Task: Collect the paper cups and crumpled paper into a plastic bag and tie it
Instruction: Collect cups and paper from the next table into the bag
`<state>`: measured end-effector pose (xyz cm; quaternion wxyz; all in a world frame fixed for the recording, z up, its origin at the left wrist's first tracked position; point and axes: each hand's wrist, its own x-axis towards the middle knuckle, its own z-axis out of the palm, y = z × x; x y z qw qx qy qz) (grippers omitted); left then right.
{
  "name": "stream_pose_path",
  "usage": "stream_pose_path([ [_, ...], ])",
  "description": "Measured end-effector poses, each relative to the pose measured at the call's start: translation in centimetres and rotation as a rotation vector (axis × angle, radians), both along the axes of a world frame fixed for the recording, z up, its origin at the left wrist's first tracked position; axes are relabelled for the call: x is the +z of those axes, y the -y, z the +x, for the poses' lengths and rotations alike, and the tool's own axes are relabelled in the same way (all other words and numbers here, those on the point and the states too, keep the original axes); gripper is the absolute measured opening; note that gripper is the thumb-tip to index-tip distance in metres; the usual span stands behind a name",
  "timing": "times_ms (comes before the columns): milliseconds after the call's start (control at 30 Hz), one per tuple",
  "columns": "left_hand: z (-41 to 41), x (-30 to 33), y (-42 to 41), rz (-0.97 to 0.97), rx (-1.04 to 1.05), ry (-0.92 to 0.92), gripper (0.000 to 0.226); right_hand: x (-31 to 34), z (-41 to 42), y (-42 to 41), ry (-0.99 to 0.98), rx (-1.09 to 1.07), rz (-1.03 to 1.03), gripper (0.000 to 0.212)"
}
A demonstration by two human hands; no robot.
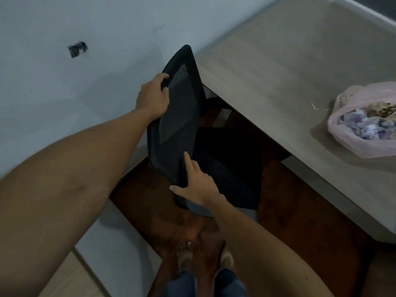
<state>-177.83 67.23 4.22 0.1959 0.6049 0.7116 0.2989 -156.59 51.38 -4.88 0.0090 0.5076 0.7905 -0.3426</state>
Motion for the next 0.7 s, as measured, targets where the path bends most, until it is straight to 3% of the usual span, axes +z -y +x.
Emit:
stream_pose_path([
  [167, -0.3, -0.6, -0.5, -0.05, 0.021, 0.064, 0.037, 0.2, -2.8, -0.4, 0.082, -0.013, 0.132, 0.106],
  [333, 0.0, -0.4, -0.5, -0.093, 0.029, 0.052, 0.034, 0.3, -3.2, -0.6, 0.059, 0.023, 0.085, 0.105],
  [700, 5.2, 1.3, 3.8, -0.208, 0.038, 0.109, 0.046, 1.3, 5.1, 1.5, 0.069, 0.07, 0.053, 0.105],
])
